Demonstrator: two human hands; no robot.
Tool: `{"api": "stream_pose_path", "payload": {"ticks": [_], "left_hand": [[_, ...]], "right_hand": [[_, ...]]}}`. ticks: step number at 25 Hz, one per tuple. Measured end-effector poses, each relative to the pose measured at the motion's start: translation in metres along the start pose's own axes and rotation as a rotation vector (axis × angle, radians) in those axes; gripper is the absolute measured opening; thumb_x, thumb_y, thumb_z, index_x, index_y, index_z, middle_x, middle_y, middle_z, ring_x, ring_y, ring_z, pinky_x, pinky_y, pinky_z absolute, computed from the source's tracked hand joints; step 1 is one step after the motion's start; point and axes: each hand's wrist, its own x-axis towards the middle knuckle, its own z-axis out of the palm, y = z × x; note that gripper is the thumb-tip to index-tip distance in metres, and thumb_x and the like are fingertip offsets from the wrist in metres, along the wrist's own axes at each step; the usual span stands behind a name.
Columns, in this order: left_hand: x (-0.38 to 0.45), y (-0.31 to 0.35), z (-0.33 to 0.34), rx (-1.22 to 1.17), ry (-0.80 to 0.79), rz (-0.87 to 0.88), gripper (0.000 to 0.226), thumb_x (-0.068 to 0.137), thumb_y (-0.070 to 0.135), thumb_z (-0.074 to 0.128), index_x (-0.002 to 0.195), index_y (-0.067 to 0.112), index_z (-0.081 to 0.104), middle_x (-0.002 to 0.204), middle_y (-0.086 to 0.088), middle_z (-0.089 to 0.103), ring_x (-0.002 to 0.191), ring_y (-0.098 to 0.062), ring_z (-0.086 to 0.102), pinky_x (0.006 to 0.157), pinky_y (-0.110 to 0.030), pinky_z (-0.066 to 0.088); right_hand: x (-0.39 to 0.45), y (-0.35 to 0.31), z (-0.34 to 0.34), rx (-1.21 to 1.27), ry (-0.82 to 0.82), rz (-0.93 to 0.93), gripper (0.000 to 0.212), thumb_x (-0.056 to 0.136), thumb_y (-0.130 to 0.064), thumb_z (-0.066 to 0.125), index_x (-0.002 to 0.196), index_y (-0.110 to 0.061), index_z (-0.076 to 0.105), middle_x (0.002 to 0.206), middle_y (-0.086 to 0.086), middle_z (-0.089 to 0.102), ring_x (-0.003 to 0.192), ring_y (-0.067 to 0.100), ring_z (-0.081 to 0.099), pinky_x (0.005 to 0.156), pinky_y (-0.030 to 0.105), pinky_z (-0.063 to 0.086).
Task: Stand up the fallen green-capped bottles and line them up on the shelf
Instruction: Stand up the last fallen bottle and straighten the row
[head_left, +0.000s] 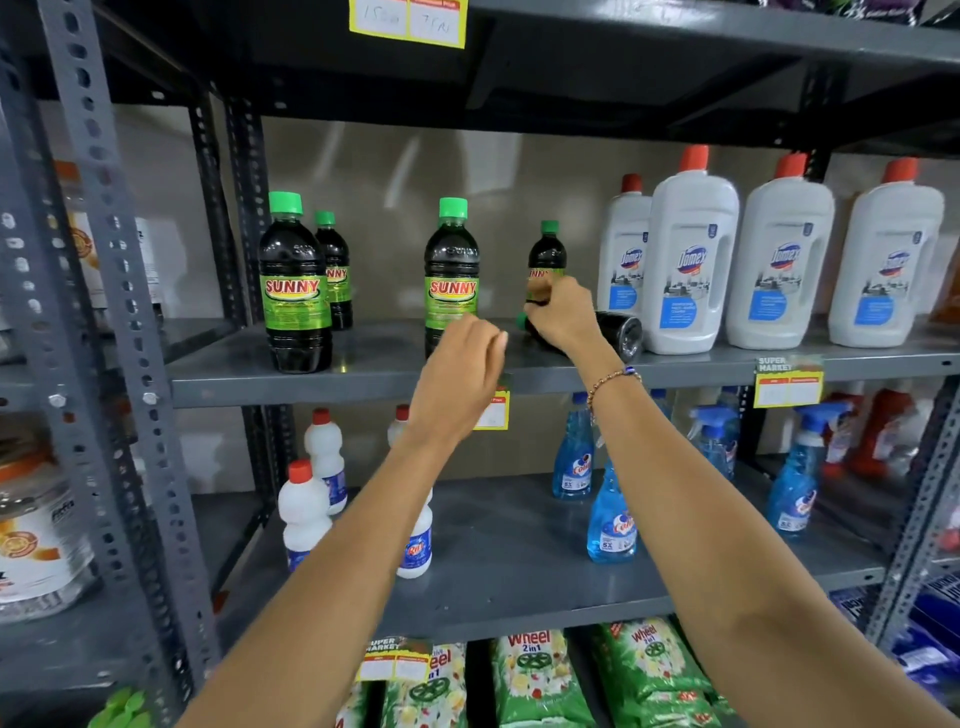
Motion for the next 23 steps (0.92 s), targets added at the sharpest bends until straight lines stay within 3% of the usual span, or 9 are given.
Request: {"api": "stream_pose_path", "payload": {"ticks": [2, 5, 8, 11, 15, 19, 23], "left_hand": [[-0.001, 0.007, 0.02, -0.011, -0.104, 0.022, 0.021, 0.099, 0.011, 0.041, 0.107, 0.001, 0.057, 0.101, -0.015, 0.058, 0.093, -0.024, 0.052, 0.079, -0.029, 0.039], [0.003, 0.005, 0.049, 0.061, -0.275, -0.055, 0.038, 0.099, 0.014, 0.038, 0.134, 0.001, 0.043, 0.13, -0.015, 0.053, 0.118, -0.028, 0.05, 0.097, -0.037, 0.041], [0.001, -0.001, 0.072, 0.335, -0.329, -0.044, 0.044, 0.099, 0.026, 0.033, 0.133, 0.001, 0.047, 0.129, -0.015, 0.058, 0.117, -0.03, 0.054, 0.1, -0.04, 0.041], [-0.006, -0.002, 0.087, 0.536, -0.297, -0.018, 0.047, 0.097, 0.034, 0.027, 0.115, 0.006, 0.06, 0.108, -0.011, 0.068, 0.096, -0.03, 0.062, 0.085, -0.04, 0.045], [-0.008, -0.005, 0.095, 0.578, -0.179, -0.023, 0.041, 0.098, 0.037, 0.033, 0.101, 0.008, 0.062, 0.095, -0.01, 0.067, 0.085, -0.03, 0.061, 0.08, -0.039, 0.044], [-0.01, -0.006, 0.102, 0.582, -0.109, -0.031, 0.039, 0.099, 0.035, 0.033, 0.099, 0.008, 0.062, 0.094, -0.008, 0.067, 0.084, -0.028, 0.06, 0.081, -0.039, 0.043], [-0.01, -0.009, 0.107, 0.606, -0.011, -0.001, 0.034, 0.097, 0.033, 0.037, 0.097, 0.009, 0.061, 0.091, -0.007, 0.065, 0.08, -0.026, 0.058, 0.079, -0.036, 0.038]], "right_hand": [[0.009, 0.014, -0.008, -0.178, 0.038, 0.015, 0.038, 0.085, -0.017, 0.062, 0.121, -0.006, 0.062, 0.124, 0.016, 0.063, 0.115, 0.034, 0.059, 0.098, 0.037, 0.047], [0.013, 0.031, -0.023, -0.495, -0.066, 0.04, 0.051, 0.082, -0.04, 0.064, 0.117, -0.004, 0.057, 0.12, 0.015, 0.06, 0.115, 0.036, 0.055, 0.095, 0.043, 0.043], [0.012, 0.041, -0.035, -0.704, -0.164, 0.052, 0.076, 0.076, -0.055, 0.067, 0.13, -0.006, 0.046, 0.133, 0.014, 0.051, 0.124, 0.034, 0.05, 0.1, 0.046, 0.04], [0.021, 0.047, -0.042, -0.827, -0.275, 0.053, 0.084, 0.072, -0.056, 0.073, 0.134, -0.008, 0.044, 0.135, 0.012, 0.052, 0.125, 0.033, 0.05, 0.099, 0.044, 0.043], [0.034, 0.051, -0.049, -0.752, -0.294, 0.065, 0.065, 0.069, -0.049, 0.077, 0.12, -0.013, 0.056, 0.12, 0.008, 0.062, 0.113, 0.029, 0.058, 0.087, 0.036, 0.047], [0.035, 0.06, -0.044, -0.603, -0.153, 0.034, 0.047, 0.069, -0.04, 0.076, 0.103, -0.011, 0.062, 0.106, 0.008, 0.067, 0.102, 0.029, 0.063, 0.073, 0.031, 0.043], [0.033, 0.068, -0.023, -0.236, 0.087, 0.023, 0.062, 0.072, -0.048, 0.073, 0.111, -0.004, 0.056, 0.113, 0.013, 0.061, 0.104, 0.032, 0.06, 0.076, 0.036, 0.045]]}}
